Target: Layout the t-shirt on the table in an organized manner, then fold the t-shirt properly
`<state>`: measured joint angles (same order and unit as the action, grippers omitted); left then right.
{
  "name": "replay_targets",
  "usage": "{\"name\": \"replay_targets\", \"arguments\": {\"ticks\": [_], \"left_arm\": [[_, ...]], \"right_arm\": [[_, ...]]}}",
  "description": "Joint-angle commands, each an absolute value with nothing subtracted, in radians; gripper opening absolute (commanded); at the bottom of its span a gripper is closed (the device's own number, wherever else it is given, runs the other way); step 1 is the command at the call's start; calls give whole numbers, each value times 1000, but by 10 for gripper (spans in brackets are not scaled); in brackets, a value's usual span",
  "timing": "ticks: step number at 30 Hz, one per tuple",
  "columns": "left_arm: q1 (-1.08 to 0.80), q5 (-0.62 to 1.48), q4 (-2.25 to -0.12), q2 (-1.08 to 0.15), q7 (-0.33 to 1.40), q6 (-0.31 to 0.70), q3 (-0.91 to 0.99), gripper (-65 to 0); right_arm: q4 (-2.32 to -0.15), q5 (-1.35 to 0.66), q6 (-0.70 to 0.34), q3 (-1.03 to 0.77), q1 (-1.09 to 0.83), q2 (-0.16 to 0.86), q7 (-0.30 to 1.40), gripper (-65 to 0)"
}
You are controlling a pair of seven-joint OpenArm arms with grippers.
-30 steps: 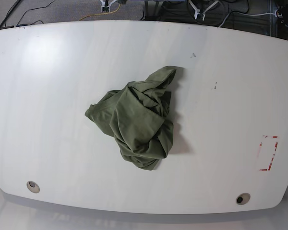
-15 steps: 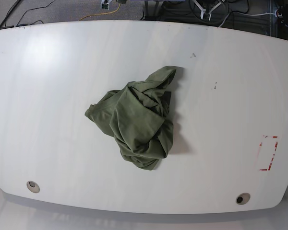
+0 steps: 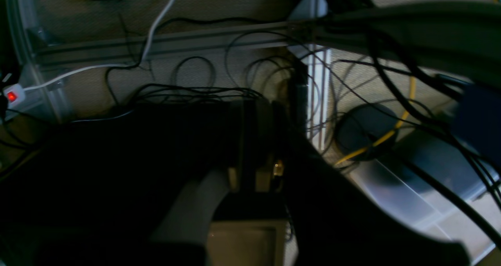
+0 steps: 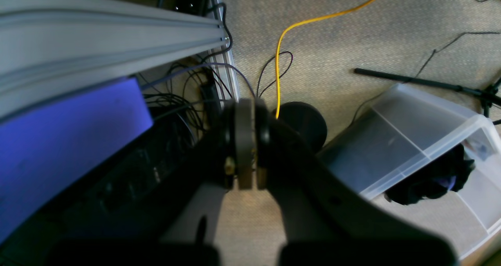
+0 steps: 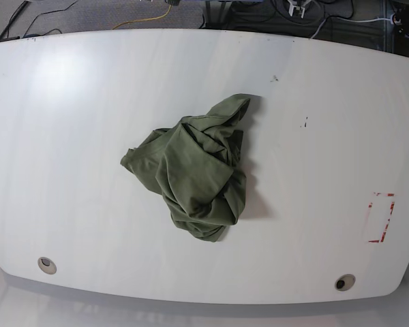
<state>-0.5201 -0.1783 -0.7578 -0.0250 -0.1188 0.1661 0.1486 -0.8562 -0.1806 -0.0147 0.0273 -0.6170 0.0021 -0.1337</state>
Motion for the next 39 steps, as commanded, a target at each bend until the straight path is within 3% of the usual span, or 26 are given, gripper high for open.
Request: {"name": "replay_targets", "arguments": {"ticks": [1, 20, 39], "left_arm": [[-561, -173, -802, -30, -128, 168, 150, -612], [-779, -171, -1098, -25, -128, 171, 234, -612], [-970, -110, -1446, -30, -127, 171, 237, -612]], "right_arm": [[-917, -176, -15, 27, -670, 1, -147, -644], [-1376, -176, -13, 22, -940, 4, -51, -644], [-1621, -176, 21, -7, -1127, 5, -50, -644]]}}
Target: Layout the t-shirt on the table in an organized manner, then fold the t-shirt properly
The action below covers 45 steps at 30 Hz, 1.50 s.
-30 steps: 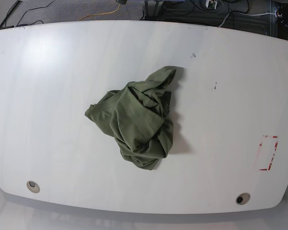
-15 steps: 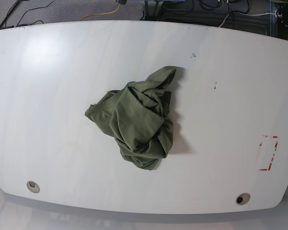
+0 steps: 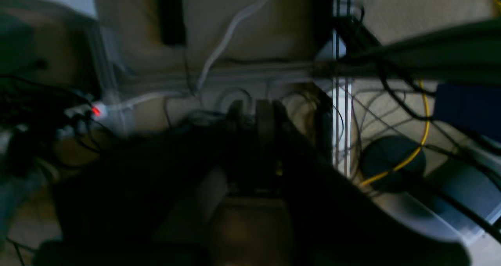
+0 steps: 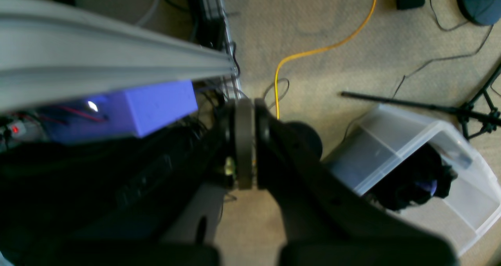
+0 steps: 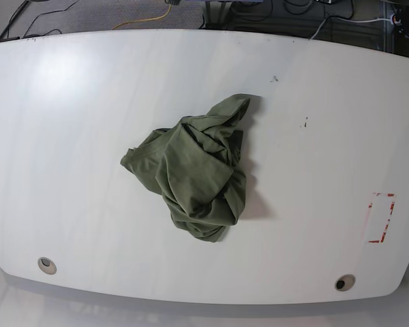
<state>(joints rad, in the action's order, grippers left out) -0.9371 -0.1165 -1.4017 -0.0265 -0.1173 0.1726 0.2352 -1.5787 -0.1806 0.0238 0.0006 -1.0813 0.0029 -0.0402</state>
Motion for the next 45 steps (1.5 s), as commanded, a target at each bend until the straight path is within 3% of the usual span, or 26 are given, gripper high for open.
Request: {"name": "replay_targets", "arguments": {"ticks": [1, 20, 35, 45], "left_arm": [[-978, -110, -1466, -28, -127, 171, 237, -612], [-1127, -108, -1822, -22, -122, 171, 236, -612], [-1147, -99, -1894, 10, -122, 173, 243, -612], [-1084, 48, -1906, -30, -122, 173, 242, -612]], "right_arm": [[-1641, -176, 19, -10, -1136, 5, -50, -644], [-1966, -176, 22, -47, -1296, 12, -28, -644], [-2017, -182, 16, -105, -1293, 13, -24, -644], [-2031, -183, -24, -150, -1228, 13, -41, -644]]}}
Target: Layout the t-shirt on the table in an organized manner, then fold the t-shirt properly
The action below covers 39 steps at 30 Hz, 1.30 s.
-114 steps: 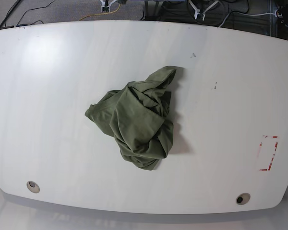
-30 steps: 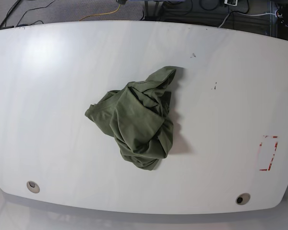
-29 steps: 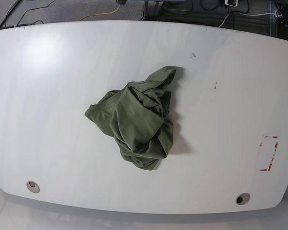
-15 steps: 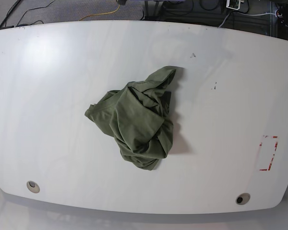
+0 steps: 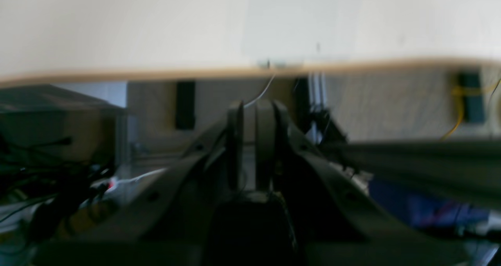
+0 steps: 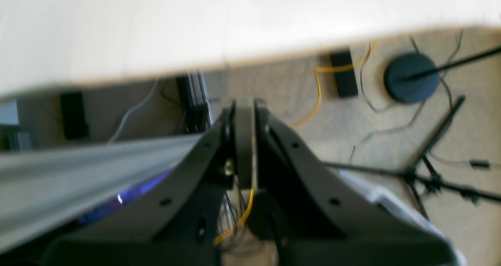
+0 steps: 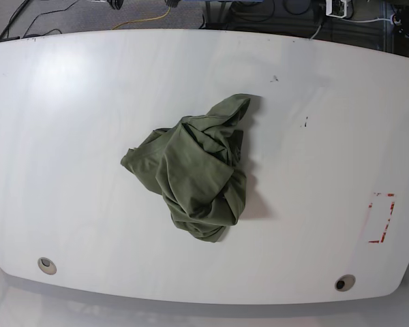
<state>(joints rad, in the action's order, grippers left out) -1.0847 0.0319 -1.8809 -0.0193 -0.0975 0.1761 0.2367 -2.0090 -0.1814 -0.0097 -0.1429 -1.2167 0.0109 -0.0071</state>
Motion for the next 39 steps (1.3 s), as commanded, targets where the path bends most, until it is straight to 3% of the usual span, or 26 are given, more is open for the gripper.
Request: {"name": "replay_targets", "arguments": {"ticks": [1, 35, 39], "left_arm": [[-1076, 53, -1910, -30, -122, 173, 242, -612], [-723, 47, -1934, -31, -120, 173, 292, -606], [-696, 47, -1934, -31, -120, 173, 292, -537]], "right_arm": [[-2032, -183, -31, -153, -1221, 13, -47, -644], [-2032, -183, -38, -151, -852, 13, -67, -644], [-2032, -183, -38, -150, -812, 13, -65, -644]]}}
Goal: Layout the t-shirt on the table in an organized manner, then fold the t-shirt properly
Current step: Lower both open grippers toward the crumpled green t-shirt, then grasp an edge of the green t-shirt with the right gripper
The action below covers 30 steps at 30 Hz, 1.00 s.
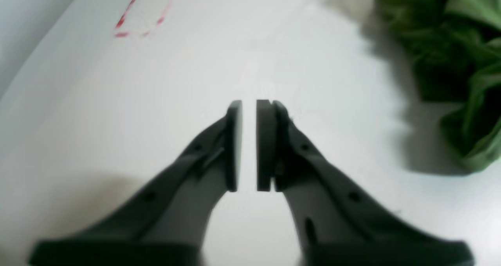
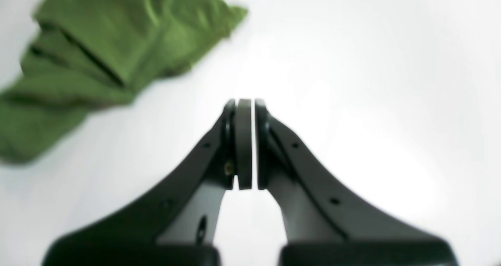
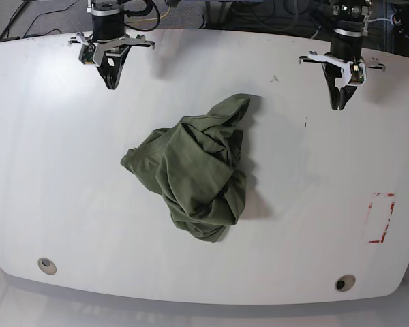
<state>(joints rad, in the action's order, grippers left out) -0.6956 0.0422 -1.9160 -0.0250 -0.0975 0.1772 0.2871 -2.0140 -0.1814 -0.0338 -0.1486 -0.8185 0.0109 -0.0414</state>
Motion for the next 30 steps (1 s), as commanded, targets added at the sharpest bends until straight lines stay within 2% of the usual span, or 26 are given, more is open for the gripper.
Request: {"name": "replay_targets", "arguments": {"ticks": [1, 7, 9, 11, 14, 16, 21, 22, 23, 30], "left_arm": [[-688, 47, -1934, -31, -120, 173, 292, -492], [-664, 47, -1934, -28, -120, 171, 292, -285], [-656, 47, -1934, -28, -120, 171, 292, -260], [-651, 47, -1934, -28, -120, 171, 292, -258], [-644, 47, -1934, -27, -120, 171, 289, -258], [-641, 47, -1934, -27, -120, 171, 289, -258], [-615, 47, -1934, -27, -120, 171, 288, -258], [-615, 47, -1934, -27, -120, 171, 288, -258], [-615, 47, -1934, -27, -120, 171, 286, -258], [-591, 45, -1934, -28, -120, 171, 286, -257]], "right_arm": [[-2032, -185, -38, -148, -799, 13, -65, -644], [-2032, -185, -38, -108, -727, 12, -22, -642], [-2032, -185, -38, -97, -702, 12, -7, -634], [-2032, -185, -38, -88, -680, 12, 7, -596], [-2032, -185, -38, -67, -650, 12, 31, -479], [-2032, -186, -38, -53, -627, 10, 48, -374], [-2032, -186, -38, -16, -559, 10, 91, -63], [-2032, -186, -38, -12, -549, 10, 101, -17], [-2032, -186, -38, -5, -541, 10, 108, 0], [-2026, -182, -38, 35, -447, 13, 159, 0]]}}
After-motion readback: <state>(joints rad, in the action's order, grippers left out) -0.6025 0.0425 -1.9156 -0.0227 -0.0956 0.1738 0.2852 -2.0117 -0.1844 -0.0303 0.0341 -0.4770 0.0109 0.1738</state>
